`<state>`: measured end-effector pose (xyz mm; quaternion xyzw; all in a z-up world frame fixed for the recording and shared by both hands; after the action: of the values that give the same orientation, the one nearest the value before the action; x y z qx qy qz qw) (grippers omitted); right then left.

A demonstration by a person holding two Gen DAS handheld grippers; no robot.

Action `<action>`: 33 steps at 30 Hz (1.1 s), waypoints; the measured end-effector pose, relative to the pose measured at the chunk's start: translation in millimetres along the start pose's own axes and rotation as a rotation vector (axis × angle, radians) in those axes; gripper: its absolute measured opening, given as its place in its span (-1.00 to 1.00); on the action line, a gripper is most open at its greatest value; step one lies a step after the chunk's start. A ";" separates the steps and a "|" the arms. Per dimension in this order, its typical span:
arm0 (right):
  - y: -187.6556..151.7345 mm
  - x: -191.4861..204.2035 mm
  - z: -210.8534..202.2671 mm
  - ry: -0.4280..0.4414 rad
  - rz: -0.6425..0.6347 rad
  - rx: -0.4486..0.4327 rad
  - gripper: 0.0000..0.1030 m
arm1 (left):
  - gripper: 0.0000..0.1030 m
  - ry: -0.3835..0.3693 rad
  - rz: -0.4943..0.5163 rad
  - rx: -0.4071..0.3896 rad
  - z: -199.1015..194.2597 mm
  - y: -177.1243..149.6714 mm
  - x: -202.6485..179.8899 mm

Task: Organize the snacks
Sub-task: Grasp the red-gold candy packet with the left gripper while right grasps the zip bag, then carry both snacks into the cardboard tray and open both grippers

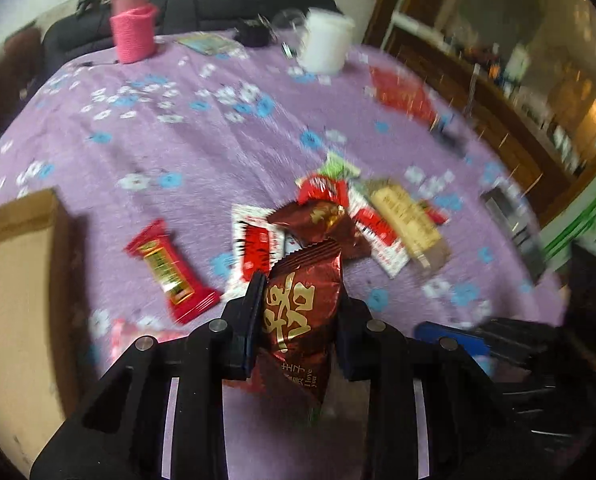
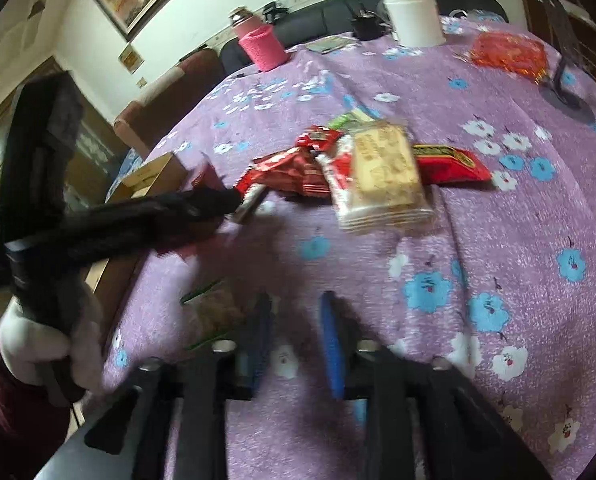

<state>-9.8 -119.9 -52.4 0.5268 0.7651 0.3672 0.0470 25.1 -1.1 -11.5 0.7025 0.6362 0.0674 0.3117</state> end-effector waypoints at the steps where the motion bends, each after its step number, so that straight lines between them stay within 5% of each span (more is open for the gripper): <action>1: 0.5 5.6 -1.4 0.002 -0.018 -0.004 -0.07 | -0.43 -0.017 -0.018 -0.019 -11.2 0.8 3.2; 3: 3.9 20.9 -3.4 0.006 -0.063 -0.013 0.12 | -0.43 -0.047 -0.058 -0.078 -42.9 1.2 17.5; 10: 4.9 63.6 29.2 -0.099 -0.234 0.061 0.13 | -0.43 0.007 -0.203 -0.186 -106.2 -15.8 92.5; 13: 0.2 62.0 38.8 -0.172 -0.262 0.076 -0.30 | -0.42 0.062 -0.276 -0.210 -123.2 -28.7 134.3; 20: -1.1 59.9 25.0 -0.173 -0.199 0.077 -0.41 | -0.42 0.191 -0.425 -0.196 -132.1 -56.5 211.2; 24: 14.4 85.4 9.8 -0.142 -0.214 0.051 -0.41 | -0.41 0.235 -0.443 -0.174 -129.3 -67.8 229.7; 33: 38.9 199.2 47.4 0.099 -0.293 0.102 -0.41 | -0.26 0.153 -0.472 -0.199 -149.2 -83.9 243.2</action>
<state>-45.8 78.7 -0.3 0.3926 0.8527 0.3428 0.0353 -75.5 278.7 -10.0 0.4935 0.7944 0.1082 0.3372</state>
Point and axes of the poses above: each gripper's, at about its wrist camera, not at the fingertips, and z roughly the way its jaws point, x to its left, y to its top, the point moved 9 cm from there along z, roughly the way its jaws point, and after that the axes turned 8 degrees about -z, right-handed, at the moved point
